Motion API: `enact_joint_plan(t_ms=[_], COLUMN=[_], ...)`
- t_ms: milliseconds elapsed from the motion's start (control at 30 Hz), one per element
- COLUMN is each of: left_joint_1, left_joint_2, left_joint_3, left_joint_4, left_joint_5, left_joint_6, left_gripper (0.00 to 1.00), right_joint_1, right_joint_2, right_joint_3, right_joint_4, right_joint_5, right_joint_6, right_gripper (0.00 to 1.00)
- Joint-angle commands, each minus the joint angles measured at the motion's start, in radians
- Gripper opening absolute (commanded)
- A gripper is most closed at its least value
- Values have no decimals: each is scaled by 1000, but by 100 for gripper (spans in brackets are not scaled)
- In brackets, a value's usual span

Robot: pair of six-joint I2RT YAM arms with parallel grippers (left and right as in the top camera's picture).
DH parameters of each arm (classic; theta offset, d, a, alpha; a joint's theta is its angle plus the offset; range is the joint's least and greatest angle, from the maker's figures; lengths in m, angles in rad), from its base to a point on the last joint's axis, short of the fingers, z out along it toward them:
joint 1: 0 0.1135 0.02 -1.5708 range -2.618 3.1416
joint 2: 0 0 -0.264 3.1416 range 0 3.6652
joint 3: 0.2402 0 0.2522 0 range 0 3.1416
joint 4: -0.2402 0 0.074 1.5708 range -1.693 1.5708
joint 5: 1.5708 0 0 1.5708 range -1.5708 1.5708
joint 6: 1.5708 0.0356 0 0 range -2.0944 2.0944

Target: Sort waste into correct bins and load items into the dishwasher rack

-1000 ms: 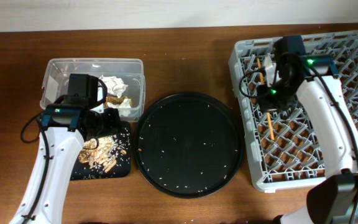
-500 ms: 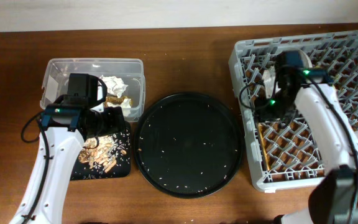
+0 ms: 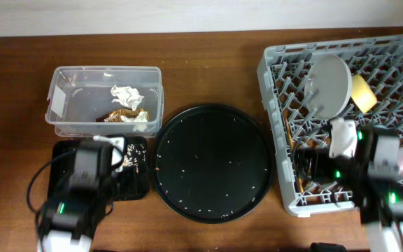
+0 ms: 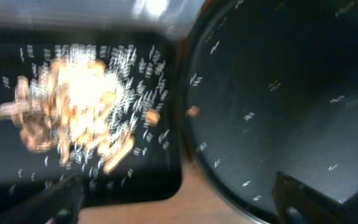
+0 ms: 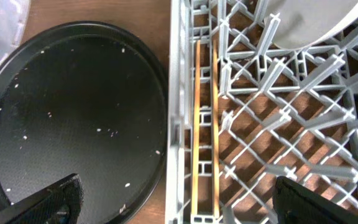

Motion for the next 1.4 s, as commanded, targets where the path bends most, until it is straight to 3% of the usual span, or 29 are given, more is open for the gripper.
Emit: enact_joint_plan(t_ms=[0,100,500,567,767,867,933,1033,1367], left_joint_1=[-17,-17,-17,-17,-17,-17,-17,-17,-17], left_joint_2=[-281,-391,-397,-397,-397,-397,-397,-397,-397], left_joint_3=[-71,-71,-71,-71,-71,-71,-71,-71,-71], left_joint_4=[30,43,40,40,40,40,40,40,40], left_joint_5=[5,5,5,5,5,5,5,5,5], left_joint_6=[9,9,9,9,9,9,9,9,9], left_gripper=[99,99,99,99,99,99,99,99,99], right_joint_1=[-3,-3,9,42,169,166,166,166,166], right_joint_2=[-165,-224,-247,-329,-840,-856,-856,-856,-855], right_joint_3=[-97,-116,-122,-167,-670,-777,-821,-861,-890], right_joint_4=[8,0,14,109,660,839,935,893,867], right_joint_5=[2,2,36,38,55,87,220,317,310], right_joint_6=[2,2,-6,-6,-6,-6,-6,-6,-3], right_gripper=[99,98,98,98,98,98,98,98,98])
